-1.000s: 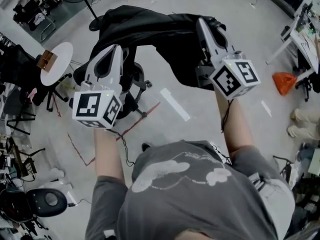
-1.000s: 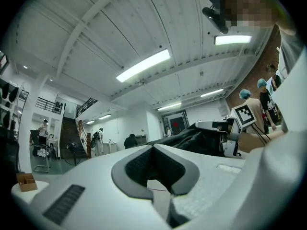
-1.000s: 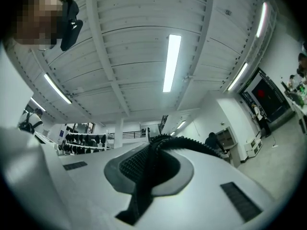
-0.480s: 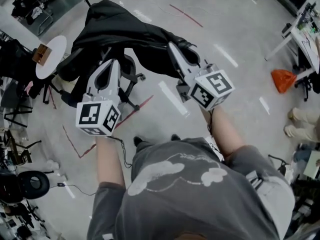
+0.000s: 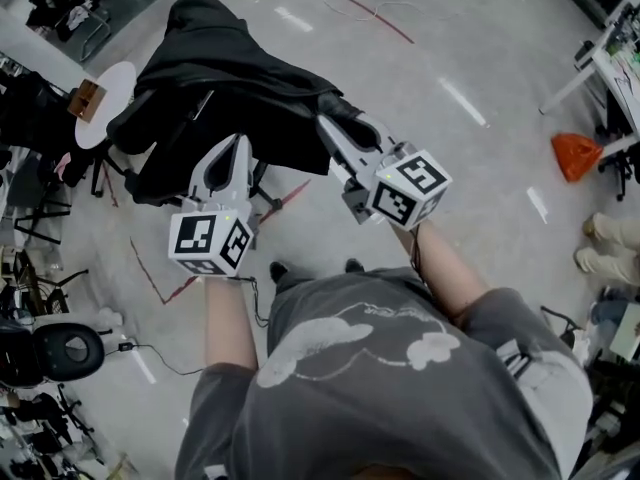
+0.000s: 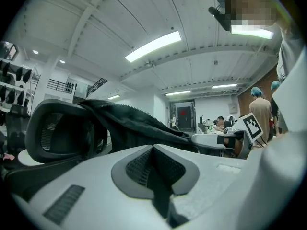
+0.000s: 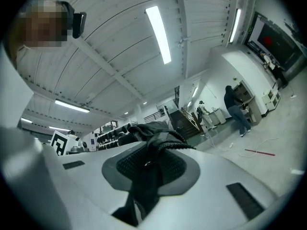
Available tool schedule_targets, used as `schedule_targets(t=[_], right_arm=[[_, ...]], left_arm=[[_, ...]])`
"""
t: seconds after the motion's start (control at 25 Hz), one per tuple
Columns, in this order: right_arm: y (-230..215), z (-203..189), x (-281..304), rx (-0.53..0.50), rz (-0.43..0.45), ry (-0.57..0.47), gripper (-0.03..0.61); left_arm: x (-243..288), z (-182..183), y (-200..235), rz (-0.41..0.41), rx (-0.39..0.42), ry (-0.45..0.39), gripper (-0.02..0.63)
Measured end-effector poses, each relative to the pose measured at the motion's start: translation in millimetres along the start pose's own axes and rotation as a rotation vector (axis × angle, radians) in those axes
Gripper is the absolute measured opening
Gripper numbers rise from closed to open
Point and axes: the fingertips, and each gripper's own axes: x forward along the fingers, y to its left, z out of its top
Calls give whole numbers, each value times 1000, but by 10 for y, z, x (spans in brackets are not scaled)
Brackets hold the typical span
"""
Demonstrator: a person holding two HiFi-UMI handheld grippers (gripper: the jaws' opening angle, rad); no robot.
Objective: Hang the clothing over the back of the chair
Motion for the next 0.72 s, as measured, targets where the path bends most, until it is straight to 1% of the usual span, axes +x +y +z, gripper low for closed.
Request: schedule_targets(t=[0.08,0.32,0.52,0.6,0.72], right_arm=[[-62,-47,-70,9,-8,19,81],[-442,-80,-357,47,-104,17,83],[-672,-148,-519,30,-216,54,40],[-745,-208,-546,20,-253,75,7],[-781,-297,-545,1,-267,115,-9]], left_arm=[[29,-49,-23,0,-16,4,2],[132,-219,-115,-19,-37,42,2],[157,-358,-161,-30,-52,69,2],[164,-394,-164,-31,-53,75,2],[165,-464,-153,-27,-62,85,2]])
